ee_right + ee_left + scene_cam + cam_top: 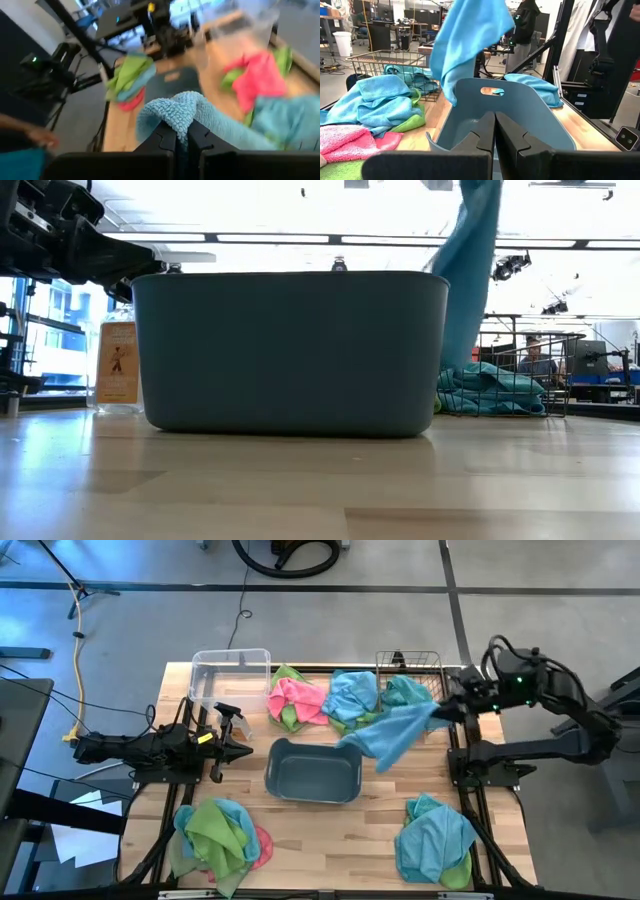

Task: Sort microfiber towel by color & place in baskets
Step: Put the blue microfiber cloth into the gold wire basket

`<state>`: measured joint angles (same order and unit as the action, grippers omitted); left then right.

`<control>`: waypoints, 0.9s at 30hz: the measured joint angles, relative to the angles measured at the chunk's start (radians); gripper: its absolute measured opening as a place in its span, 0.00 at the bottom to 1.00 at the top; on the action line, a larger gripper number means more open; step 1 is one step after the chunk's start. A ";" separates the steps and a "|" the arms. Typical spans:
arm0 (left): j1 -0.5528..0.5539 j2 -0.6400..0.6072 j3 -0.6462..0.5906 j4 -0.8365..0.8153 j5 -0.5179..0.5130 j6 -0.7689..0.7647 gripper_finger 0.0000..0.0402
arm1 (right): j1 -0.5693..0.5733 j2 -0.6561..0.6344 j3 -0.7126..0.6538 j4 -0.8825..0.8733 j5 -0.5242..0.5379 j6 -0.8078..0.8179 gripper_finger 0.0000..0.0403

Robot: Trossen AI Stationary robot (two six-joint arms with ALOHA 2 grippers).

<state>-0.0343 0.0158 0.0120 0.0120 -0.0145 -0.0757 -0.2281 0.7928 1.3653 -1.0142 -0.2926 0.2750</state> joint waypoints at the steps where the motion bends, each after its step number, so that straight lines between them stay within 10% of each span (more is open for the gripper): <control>1: 0.000 0.000 0.000 0.000 0.000 0.000 0.00 | 0.006 -0.024 -0.013 -0.030 -0.001 0.025 0.00; 13: 0.000 0.000 0.000 0.000 0.000 0.000 0.00 | 0.034 -0.216 -0.039 -0.207 0.060 0.221 0.00; 27: 0.000 0.000 0.000 0.000 0.000 0.000 0.00 | 0.034 -0.017 -0.039 -0.018 0.120 0.034 0.00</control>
<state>-0.0342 0.0161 0.0120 0.0116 -0.0147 -0.0757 -0.1944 0.7754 1.3262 -1.0319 -0.1730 0.3091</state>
